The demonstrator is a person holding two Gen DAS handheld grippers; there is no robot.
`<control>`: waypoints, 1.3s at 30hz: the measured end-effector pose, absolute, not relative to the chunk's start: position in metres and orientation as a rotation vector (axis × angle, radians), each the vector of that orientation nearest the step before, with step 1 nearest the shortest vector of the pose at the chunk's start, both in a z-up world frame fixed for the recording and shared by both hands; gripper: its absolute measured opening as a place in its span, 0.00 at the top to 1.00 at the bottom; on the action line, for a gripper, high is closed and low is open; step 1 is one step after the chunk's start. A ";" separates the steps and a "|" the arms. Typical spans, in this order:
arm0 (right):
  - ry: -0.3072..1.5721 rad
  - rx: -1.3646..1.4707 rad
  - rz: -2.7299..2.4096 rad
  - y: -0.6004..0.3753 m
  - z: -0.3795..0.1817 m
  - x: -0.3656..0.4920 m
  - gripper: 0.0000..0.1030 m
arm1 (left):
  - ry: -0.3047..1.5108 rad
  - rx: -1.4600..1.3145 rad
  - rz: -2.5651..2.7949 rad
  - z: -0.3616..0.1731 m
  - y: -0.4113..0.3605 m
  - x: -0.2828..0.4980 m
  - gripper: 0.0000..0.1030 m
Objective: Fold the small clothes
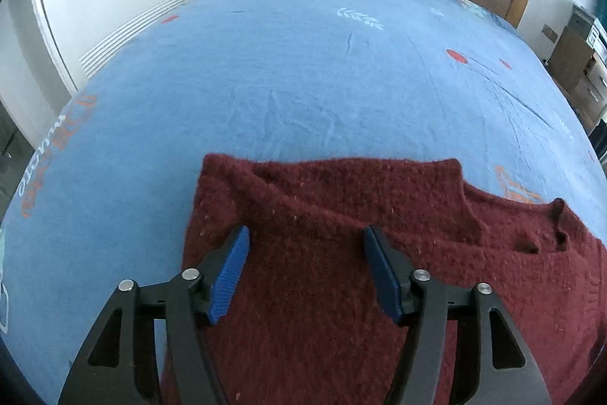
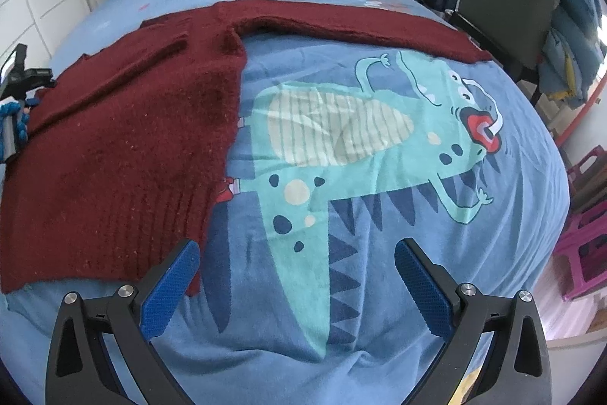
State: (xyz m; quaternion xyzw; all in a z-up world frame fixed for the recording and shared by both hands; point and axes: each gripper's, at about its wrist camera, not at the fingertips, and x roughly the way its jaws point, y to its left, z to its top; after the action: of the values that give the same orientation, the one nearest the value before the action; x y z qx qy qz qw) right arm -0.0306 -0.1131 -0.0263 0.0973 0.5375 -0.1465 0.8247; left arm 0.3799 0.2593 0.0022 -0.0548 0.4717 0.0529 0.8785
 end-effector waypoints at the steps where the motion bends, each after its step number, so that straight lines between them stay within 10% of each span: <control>1: 1.143 0.201 -0.310 -0.112 -0.026 -0.030 0.00 | 0.983 -0.105 0.111 0.005 0.259 0.384 0.44; 39: 0.984 0.265 -0.237 -0.100 0.023 -0.049 0.00 | 0.862 0.081 0.067 0.048 0.214 0.148 0.44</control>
State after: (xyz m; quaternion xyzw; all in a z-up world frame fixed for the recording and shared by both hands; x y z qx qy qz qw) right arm -0.0493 -0.0999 0.0233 0.1265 0.4698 -0.1132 0.8663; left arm 0.1477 0.2144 0.0484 0.0390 0.4174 0.0325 0.9073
